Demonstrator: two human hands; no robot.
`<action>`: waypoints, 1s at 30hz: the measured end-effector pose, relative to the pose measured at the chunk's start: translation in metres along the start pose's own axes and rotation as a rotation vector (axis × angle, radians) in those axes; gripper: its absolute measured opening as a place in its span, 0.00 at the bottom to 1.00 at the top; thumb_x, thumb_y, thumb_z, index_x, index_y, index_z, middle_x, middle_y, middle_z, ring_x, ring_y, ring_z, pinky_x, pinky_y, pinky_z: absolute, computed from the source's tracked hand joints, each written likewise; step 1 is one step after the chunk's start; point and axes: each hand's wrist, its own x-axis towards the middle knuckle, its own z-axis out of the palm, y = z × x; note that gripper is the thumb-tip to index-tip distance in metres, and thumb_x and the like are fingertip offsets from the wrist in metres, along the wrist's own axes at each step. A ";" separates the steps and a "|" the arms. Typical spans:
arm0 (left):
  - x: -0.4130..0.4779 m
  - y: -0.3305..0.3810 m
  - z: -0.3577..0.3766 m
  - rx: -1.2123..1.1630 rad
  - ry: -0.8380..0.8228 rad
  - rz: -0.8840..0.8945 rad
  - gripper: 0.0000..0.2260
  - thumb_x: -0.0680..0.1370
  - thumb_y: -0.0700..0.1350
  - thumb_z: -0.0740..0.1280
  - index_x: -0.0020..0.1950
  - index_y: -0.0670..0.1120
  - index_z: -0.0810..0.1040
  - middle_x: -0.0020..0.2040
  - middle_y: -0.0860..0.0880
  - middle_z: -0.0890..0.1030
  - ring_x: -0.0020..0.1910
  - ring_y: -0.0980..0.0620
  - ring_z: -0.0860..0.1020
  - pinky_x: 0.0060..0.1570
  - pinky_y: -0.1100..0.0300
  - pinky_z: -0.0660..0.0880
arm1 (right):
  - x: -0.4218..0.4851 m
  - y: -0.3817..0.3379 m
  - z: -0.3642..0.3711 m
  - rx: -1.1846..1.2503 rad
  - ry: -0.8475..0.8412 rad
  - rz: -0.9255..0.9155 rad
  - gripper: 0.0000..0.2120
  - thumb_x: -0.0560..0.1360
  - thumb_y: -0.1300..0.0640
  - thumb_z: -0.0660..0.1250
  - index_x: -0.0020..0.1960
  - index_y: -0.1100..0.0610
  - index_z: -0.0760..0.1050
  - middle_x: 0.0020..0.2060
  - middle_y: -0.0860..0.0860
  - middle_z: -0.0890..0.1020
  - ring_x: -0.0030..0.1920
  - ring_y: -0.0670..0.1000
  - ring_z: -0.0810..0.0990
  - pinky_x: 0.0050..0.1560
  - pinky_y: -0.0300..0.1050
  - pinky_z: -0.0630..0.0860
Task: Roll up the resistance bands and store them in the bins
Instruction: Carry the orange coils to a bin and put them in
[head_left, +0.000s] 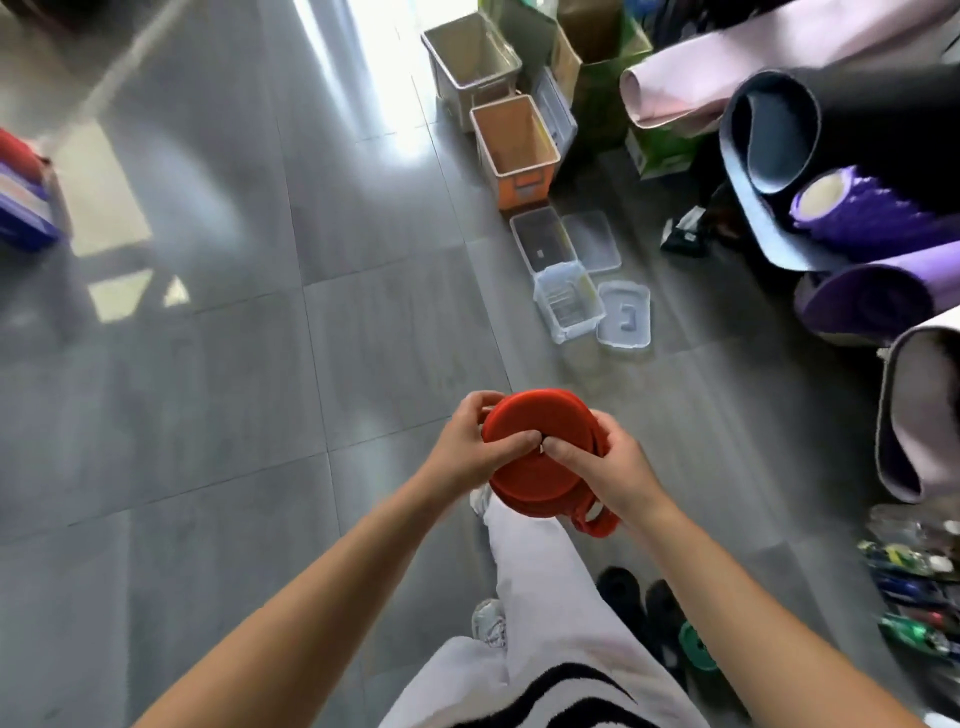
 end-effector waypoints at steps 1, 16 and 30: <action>0.023 0.009 -0.014 0.020 -0.008 -0.004 0.22 0.71 0.44 0.74 0.61 0.48 0.69 0.55 0.47 0.77 0.47 0.54 0.78 0.38 0.67 0.75 | 0.024 -0.009 0.009 0.012 0.017 -0.003 0.20 0.66 0.55 0.76 0.55 0.50 0.73 0.49 0.48 0.81 0.49 0.46 0.80 0.44 0.36 0.76; 0.309 0.236 -0.228 -0.031 0.101 0.023 0.20 0.72 0.43 0.73 0.60 0.48 0.70 0.49 0.50 0.77 0.46 0.52 0.79 0.49 0.46 0.79 | 0.365 -0.267 0.117 -0.017 -0.107 -0.110 0.18 0.67 0.55 0.76 0.52 0.50 0.73 0.46 0.47 0.81 0.47 0.46 0.81 0.43 0.35 0.77; 0.592 0.408 -0.466 0.172 -0.009 -0.012 0.24 0.71 0.46 0.74 0.63 0.46 0.69 0.57 0.43 0.77 0.53 0.45 0.80 0.49 0.41 0.77 | 0.656 -0.462 0.265 0.040 -0.073 -0.092 0.17 0.69 0.52 0.74 0.54 0.50 0.72 0.46 0.45 0.81 0.47 0.44 0.80 0.41 0.32 0.76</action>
